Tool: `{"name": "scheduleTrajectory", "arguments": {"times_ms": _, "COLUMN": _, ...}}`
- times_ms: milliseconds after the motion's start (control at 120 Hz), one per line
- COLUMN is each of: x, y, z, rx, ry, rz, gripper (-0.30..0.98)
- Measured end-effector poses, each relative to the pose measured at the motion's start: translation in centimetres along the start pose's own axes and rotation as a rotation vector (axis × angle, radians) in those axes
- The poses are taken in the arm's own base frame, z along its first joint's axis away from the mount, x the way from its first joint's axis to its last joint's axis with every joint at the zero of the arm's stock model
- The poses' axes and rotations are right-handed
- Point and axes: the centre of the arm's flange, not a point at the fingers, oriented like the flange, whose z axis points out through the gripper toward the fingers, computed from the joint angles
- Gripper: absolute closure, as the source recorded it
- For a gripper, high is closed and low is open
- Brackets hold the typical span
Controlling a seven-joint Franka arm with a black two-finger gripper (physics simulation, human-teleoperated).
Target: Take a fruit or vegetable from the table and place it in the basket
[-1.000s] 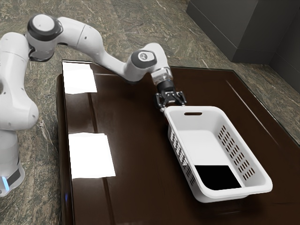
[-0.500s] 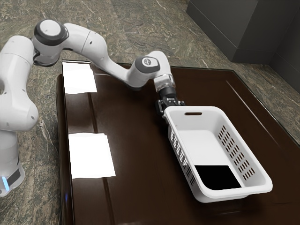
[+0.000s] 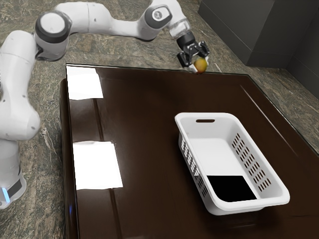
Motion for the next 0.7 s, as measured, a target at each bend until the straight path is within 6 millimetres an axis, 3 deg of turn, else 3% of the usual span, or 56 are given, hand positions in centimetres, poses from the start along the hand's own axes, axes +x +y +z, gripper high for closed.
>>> {"name": "scheduleTrajectory", "arguments": {"times_ms": 50, "x": 6.1, "y": 0.3, "z": 3.3, "rx": -0.050, "ry": -0.055, "rz": 0.103, "gripper": 0.27}}
{"name": "scheduleTrajectory", "arguments": {"times_ms": 108, "x": 12.3, "y": 2.1, "z": 8.4, "rx": -0.136, "ry": -0.121, "rz": 0.210, "gripper": 0.28}}
{"name": "scheduleTrajectory", "arguments": {"times_ms": 158, "x": 16.0, "y": 4.3, "z": 12.7, "rx": -0.216, "ry": -0.168, "rz": 0.274, "gripper": 0.28}}
{"name": "scheduleTrajectory", "arguments": {"times_ms": 208, "x": 17.8, "y": 7.0, "z": 16.6, "rx": -0.303, "ry": -0.211, "rz": 0.312, "gripper": 0.29}}
{"name": "scheduleTrajectory", "arguments": {"times_ms": 275, "x": 18.1, "y": 10.0, "z": 20.4, "rx": -0.396, "ry": -0.267, "rz": 0.326, "gripper": 0.30}}
{"name": "scheduleTrajectory", "arguments": {"times_ms": 367, "x": 17.5, "y": 11.8, "z": 22.9, "rx": -0.456, "ry": -0.321, "rz": 0.302, "gripper": 0.29}}
{"name": "scheduleTrajectory", "arguments": {"times_ms": 442, "x": 17.3, "y": 12.5, "z": 23.7, "rx": -0.478, "ry": -0.350, "rz": 0.278, "gripper": 0.28}}
{"name": "scheduleTrajectory", "arguments": {"times_ms": 483, "x": 17.3, "y": 12.8, "z": 23.9, "rx": -0.485, "ry": -0.362, "rz": 0.264, "gripper": 0.21}}
{"name": "scheduleTrajectory", "arguments": {"times_ms": 700, "x": 17.3, "y": 13.0, "z": 23.6, "rx": -0.486, "ry": -0.404, "rz": 0.191, "gripper": 0.05}}
